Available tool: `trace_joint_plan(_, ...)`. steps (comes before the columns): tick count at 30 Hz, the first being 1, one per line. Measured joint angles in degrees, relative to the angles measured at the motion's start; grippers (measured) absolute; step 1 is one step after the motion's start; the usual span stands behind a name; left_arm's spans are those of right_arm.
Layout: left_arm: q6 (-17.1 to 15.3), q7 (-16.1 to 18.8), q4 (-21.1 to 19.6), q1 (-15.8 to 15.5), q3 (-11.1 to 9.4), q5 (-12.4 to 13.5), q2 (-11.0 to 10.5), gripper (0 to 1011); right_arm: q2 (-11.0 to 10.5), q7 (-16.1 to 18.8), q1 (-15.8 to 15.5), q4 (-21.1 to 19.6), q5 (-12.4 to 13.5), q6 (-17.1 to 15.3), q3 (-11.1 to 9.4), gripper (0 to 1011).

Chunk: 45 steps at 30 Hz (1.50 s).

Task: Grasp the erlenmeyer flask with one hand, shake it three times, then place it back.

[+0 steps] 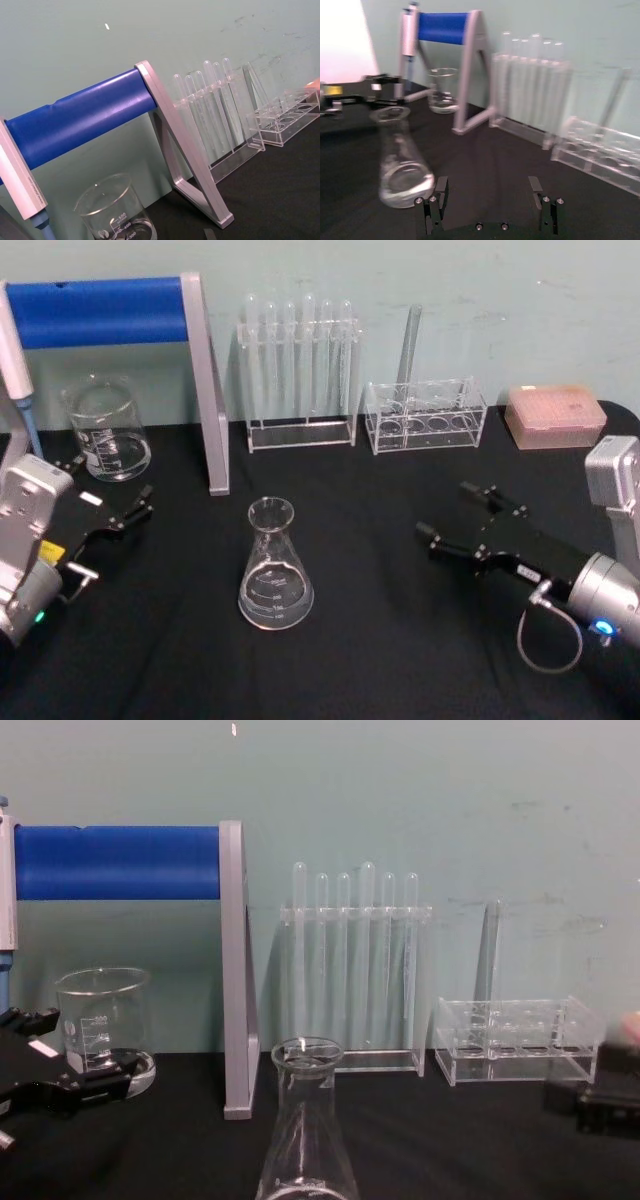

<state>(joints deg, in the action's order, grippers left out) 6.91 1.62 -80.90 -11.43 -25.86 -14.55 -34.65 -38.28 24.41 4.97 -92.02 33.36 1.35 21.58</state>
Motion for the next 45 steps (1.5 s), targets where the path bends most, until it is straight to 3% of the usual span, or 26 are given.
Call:
trace_joint_plan(10, 0.0, 0.0, 0.0, 0.0, 0.0, 0.0, 0.0, 1001, 1.19, 8.67, 0.88, -0.2, 1.27, -0.75, 2.42, 1000)
trace_joint_plan(18, 0.0, 0.0, 0.0, 0.0, 0.0, 0.0, 0.0, 1001, 3.1, 13.7, 4.46, 2.25, -0.92, 0.15, 6.16, 1000)
trace_joint_plan(31, 0.0, 0.0, 0.0, 0.0, 0.0, 0.0, 0.0, 1001, 7.36, 16.13, 10.4, 7.45, -4.77, 1.4, 10.98, 1000)
trace_joint_plan(45, 0.0, 0.0, 0.0, 0.0, 0.0, 0.0, 0.0, 1001, 12.15, 16.05, 14.72, 12.76, -6.62, 2.01, 13.45, 1000)
